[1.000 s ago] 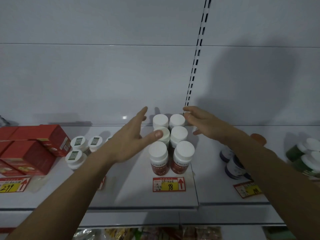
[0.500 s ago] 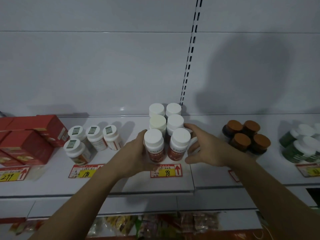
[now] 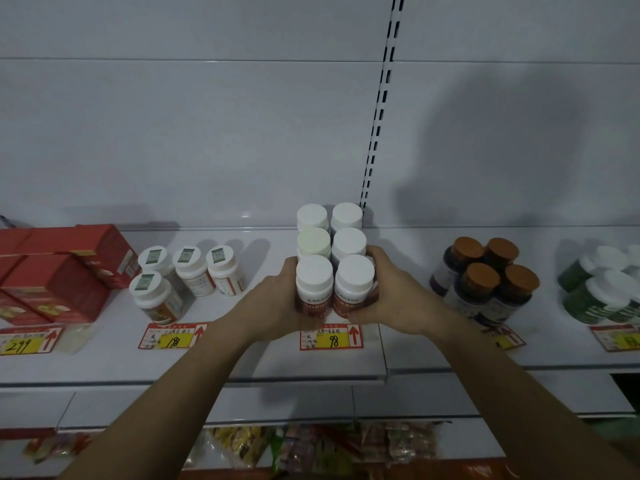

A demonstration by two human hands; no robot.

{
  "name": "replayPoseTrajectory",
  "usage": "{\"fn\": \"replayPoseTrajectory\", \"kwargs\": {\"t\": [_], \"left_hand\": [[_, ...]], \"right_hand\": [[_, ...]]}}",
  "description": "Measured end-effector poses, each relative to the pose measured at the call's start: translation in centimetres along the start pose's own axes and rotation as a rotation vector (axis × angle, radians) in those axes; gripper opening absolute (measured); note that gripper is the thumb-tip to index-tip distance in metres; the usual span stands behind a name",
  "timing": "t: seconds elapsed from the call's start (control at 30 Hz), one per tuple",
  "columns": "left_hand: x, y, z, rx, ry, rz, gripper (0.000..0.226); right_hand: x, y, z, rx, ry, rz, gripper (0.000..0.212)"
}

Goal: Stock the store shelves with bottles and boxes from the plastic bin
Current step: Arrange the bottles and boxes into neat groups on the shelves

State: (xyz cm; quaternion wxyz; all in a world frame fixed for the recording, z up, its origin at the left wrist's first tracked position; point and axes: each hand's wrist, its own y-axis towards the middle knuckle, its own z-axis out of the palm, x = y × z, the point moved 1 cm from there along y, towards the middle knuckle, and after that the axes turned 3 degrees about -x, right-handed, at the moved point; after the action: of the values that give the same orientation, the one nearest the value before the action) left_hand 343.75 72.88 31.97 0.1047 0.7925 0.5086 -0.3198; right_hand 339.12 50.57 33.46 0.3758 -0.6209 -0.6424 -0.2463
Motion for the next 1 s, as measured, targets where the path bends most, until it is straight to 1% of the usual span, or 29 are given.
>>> {"fn": "replayPoseTrajectory", "kwargs": {"t": [0.33, 0.53, 0.67, 0.77, 0.83, 0.87, 0.93, 1.0], "left_hand": [[0.0, 0.0, 0.1, -0.013, -0.014, -0.002, 0.101], [0.3, 0.1, -0.2, 0.037, -0.056, -0.009, 0.105], [0.5, -0.2, -0.7, 0.064, -0.087, -0.027, 0.110], [-0.1, -0.7, -1.1, 0.076, -0.093, -0.013, 0.107], [-0.6, -1.5, -1.7, 0.083, -0.047, -0.012, 0.111], [-0.9, -2.0, -2.4, 0.077, -0.014, -0.026, 0.118], [-1.7, -3.0, -4.3, 0.035, 0.032, -0.076, 0.136], [-2.6, -3.8, -6.3, -0.017, 0.040, -0.092, 0.143]], "right_hand": [[0.1, 0.1, -0.1, 0.000, -0.032, 0.041, 0.109], [-0.2, -0.1, -0.7, 0.054, 0.005, 0.059, 0.111], [-0.3, -0.3, -1.1, 0.076, -0.039, 0.087, 0.115], [-0.3, -0.7, -1.8, 0.080, -0.080, 0.110, 0.115], [-0.1, -1.1, -2.5, 0.052, -0.125, 0.103, 0.108], [0.1, -1.2, -2.8, 0.018, -0.157, 0.093, 0.102], [0.5, -1.1, -3.6, -0.069, -0.226, 0.063, 0.084], [0.7, -0.5, -4.5, -0.131, -0.277, 0.028, 0.068]]}}
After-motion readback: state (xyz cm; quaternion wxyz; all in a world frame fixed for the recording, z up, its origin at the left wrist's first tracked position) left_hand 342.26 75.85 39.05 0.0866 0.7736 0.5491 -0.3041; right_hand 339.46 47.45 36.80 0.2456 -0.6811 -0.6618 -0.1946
